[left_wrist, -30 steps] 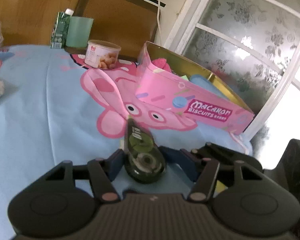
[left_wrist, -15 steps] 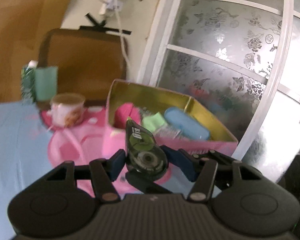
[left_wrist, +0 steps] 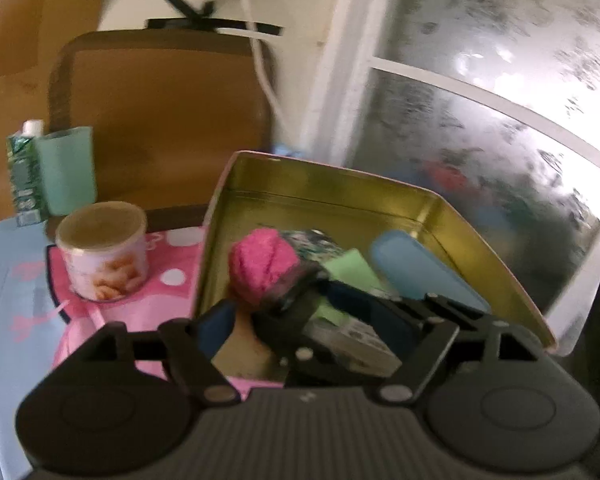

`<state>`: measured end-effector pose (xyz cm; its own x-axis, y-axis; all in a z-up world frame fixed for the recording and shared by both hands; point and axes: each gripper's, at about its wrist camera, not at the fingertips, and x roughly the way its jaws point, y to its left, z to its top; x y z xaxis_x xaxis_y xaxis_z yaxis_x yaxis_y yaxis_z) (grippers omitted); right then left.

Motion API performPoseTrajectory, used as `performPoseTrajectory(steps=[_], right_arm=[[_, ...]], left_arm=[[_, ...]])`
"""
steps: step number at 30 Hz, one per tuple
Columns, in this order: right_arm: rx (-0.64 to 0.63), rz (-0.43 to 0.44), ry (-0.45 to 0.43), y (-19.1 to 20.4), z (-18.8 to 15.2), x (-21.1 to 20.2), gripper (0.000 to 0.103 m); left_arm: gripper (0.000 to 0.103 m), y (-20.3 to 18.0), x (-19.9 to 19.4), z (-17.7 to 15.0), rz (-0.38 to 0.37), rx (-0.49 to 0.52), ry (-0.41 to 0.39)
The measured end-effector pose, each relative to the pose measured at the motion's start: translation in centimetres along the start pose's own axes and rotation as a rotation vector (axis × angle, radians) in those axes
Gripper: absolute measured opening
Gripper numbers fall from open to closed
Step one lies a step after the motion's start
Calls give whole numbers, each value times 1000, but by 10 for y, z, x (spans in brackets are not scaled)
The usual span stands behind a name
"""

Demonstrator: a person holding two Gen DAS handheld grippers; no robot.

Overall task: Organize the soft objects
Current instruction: 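Carry the correction tape into the pink tin and open both grippers, then move both grippers to the cotton swab pack and close around it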

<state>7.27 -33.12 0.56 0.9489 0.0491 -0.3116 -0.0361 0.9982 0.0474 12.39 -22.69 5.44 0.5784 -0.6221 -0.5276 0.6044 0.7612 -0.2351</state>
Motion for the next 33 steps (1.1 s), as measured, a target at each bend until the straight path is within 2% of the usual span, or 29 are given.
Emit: performPoseTrajectory(steps=[1,2,4,11,14,16,21,26,29,30,32,33], right_arm=[[-1,-32,-5,1,1,2,58],[0,-47,-20,3,-1,-2,66],[9,-35,-61,4,-5,-12,75],[5,-53,-150,19,-26,-50,75],[-9,-60,-196,28,-30,-64,74],[-11,-41,-208,36,-34,-69,74],[-50,70,-173,64,-41,-65,73],[-88,257,-24,106,-45,-44,71],[-145,344,40,134,-43,-33,71],[-158,370,53,143,-41,-28,71],[-171,425,95,162,-36,-17,72],[-170,455,118,171,-33,-10,72]], left_arm=[[80,2,-4,0,-12,-16,-11],[82,3,-9,-2,-21,-23,-29],[89,3,-19,-6,-9,-11,-62],[89,15,-57,-29,-36,-54,-107],[89,32,-83,-44,-56,-101,-135],[90,49,-102,-59,-41,-126,-159],[88,101,-139,-98,56,-227,-160],[86,149,-175,-129,186,-304,-165],[86,178,-197,-141,320,-366,-216],[86,189,-204,-144,390,-399,-233],[86,208,-207,-149,527,-450,-234],[84,219,-207,-154,572,-478,-224]])
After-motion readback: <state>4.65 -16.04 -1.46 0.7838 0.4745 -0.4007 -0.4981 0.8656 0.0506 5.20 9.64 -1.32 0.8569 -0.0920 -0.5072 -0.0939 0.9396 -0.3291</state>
